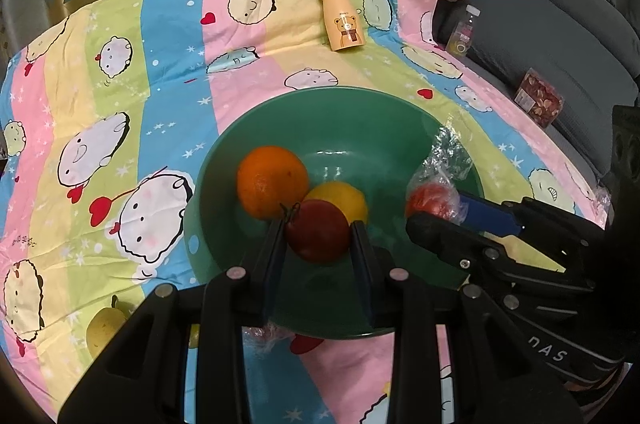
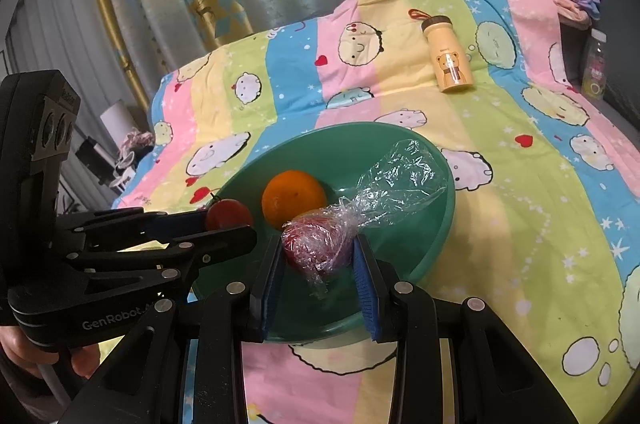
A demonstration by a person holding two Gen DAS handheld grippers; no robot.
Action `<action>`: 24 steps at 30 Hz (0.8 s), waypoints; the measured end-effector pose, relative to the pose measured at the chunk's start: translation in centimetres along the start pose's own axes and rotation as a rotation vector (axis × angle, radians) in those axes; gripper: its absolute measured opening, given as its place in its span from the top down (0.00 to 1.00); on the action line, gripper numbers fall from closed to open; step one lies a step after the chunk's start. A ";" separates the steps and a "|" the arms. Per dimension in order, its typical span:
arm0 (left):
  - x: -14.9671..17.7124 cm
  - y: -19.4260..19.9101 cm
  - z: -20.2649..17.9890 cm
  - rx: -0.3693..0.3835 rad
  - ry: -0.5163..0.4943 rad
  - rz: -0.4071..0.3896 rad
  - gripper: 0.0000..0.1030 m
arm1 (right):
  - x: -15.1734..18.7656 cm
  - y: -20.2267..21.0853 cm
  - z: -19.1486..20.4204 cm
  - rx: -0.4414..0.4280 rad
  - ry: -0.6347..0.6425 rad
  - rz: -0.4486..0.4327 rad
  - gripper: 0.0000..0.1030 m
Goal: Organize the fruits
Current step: 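Lower both held fruits into the green basin and open both grippers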
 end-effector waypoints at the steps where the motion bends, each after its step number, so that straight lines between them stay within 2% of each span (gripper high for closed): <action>1: 0.0 0.0 0.0 -0.001 0.001 0.001 0.69 | 0.0 0.0 0.0 0.002 -0.001 0.000 0.65; 13: -0.1 0.6 0.1 -0.027 -0.002 -0.025 0.68 | -0.2 0.4 -0.2 0.010 -0.007 -0.013 0.65; 17: -0.1 1.0 0.2 -0.036 0.005 -0.035 0.54 | -0.2 0.8 -0.5 0.008 -0.026 -0.030 0.55; 19: 0.0 1.3 0.3 -0.041 0.010 -0.042 0.49 | -0.3 1.0 -0.6 0.008 -0.034 -0.040 0.53; 24: 0.2 2.1 0.7 -0.053 0.038 -0.059 0.31 | -0.2 1.4 -0.8 -0.008 -0.059 -0.055 0.49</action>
Point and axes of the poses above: each gripper's, at about its wrist camera, not at the fingertips, and y roughly against the way its jaws point, z to its left, x to its underside, the point moved 2 cm from there along -y, roughly the way its jaws point, and after that the axes turned 7 degrees about z, right-handed, at the moved point
